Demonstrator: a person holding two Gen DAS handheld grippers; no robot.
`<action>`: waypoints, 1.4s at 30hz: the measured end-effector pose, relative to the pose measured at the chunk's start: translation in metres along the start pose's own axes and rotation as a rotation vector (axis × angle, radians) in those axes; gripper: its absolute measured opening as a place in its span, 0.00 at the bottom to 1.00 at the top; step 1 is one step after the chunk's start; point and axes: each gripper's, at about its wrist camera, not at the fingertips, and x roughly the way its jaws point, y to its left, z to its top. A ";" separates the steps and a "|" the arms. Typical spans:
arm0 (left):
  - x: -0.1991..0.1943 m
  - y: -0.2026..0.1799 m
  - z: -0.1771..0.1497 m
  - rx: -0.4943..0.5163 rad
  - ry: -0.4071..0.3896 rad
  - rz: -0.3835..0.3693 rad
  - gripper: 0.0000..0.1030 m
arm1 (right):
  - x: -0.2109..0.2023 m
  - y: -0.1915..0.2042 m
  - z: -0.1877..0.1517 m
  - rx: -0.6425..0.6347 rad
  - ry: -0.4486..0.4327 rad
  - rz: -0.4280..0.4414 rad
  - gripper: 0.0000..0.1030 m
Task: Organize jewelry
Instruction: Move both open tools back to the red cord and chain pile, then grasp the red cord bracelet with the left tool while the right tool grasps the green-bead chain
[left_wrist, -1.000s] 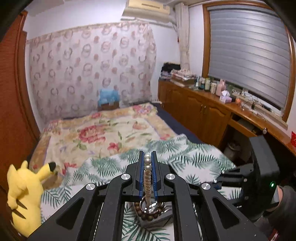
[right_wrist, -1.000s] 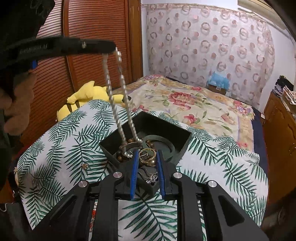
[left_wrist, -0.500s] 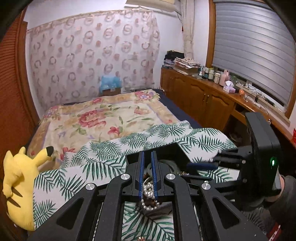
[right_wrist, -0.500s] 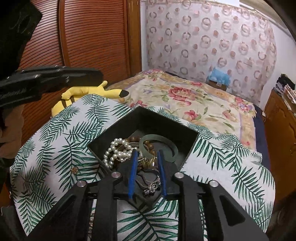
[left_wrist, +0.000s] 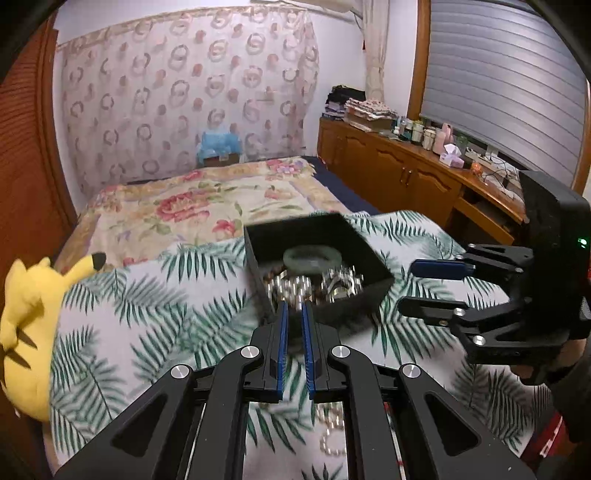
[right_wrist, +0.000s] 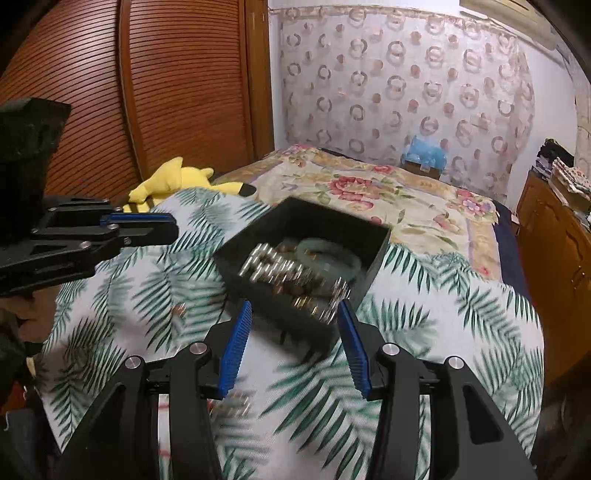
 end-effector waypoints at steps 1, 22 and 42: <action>-0.002 0.000 -0.007 -0.006 0.003 -0.002 0.07 | -0.003 0.004 -0.007 0.000 0.006 -0.001 0.49; -0.032 -0.021 -0.088 -0.022 0.046 -0.017 0.07 | -0.005 0.084 -0.071 -0.045 0.101 0.081 0.17; -0.027 -0.027 -0.104 -0.026 0.088 -0.050 0.06 | 0.001 0.082 -0.065 -0.073 0.111 0.021 0.06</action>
